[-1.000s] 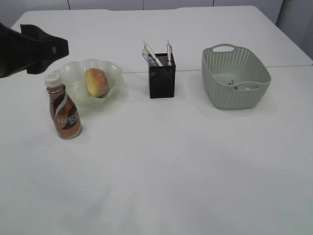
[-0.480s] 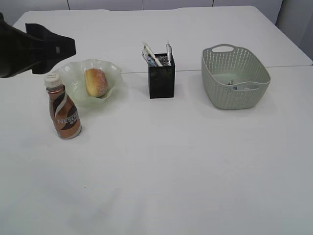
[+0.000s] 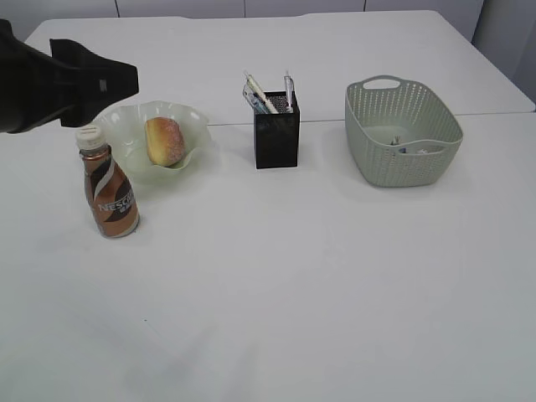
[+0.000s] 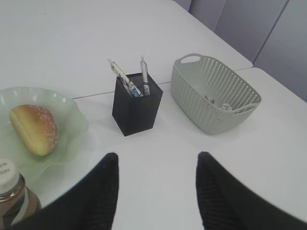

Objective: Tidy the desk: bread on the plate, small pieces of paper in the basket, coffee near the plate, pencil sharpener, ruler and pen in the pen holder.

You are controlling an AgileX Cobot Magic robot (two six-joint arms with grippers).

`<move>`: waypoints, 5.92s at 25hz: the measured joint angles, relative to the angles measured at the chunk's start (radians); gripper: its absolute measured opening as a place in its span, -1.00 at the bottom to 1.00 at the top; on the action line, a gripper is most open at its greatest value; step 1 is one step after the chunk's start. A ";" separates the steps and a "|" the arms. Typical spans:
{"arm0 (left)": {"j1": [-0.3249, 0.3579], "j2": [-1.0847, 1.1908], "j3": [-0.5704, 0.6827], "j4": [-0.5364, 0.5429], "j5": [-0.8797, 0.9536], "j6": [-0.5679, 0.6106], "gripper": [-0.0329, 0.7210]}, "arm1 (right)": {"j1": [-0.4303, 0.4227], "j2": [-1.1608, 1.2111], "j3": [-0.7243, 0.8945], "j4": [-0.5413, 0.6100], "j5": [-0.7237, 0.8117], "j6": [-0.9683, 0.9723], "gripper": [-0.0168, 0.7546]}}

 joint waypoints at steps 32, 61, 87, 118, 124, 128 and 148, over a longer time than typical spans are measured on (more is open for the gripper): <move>0.000 0.000 0.000 0.002 0.023 -0.021 0.09 | 0.000 -0.045 0.257 0.140 -0.060 0.010 0.00; 0.000 0.000 0.000 0.002 -0.006 -0.023 0.10 | -0.273 -0.045 0.258 0.120 -0.060 0.014 0.06; 0.000 0.004 0.000 0.447 0.005 -0.533 0.09 | -0.274 -0.045 0.258 0.119 -0.062 0.016 0.06; 0.161 -0.040 0.000 1.611 0.343 -1.561 0.09 | -0.274 -0.045 0.258 0.119 -0.062 0.018 0.06; 0.233 -0.062 0.000 1.666 0.479 -1.564 0.09 | -0.274 -0.045 0.258 0.119 -0.062 0.018 0.06; 0.255 -0.111 0.000 1.693 0.538 -1.564 0.09 | -0.274 -0.045 0.258 0.119 -0.062 0.018 0.06; 0.336 -0.493 0.000 1.780 1.080 -1.564 0.09 | -0.274 -0.045 0.258 0.119 -0.062 0.018 0.06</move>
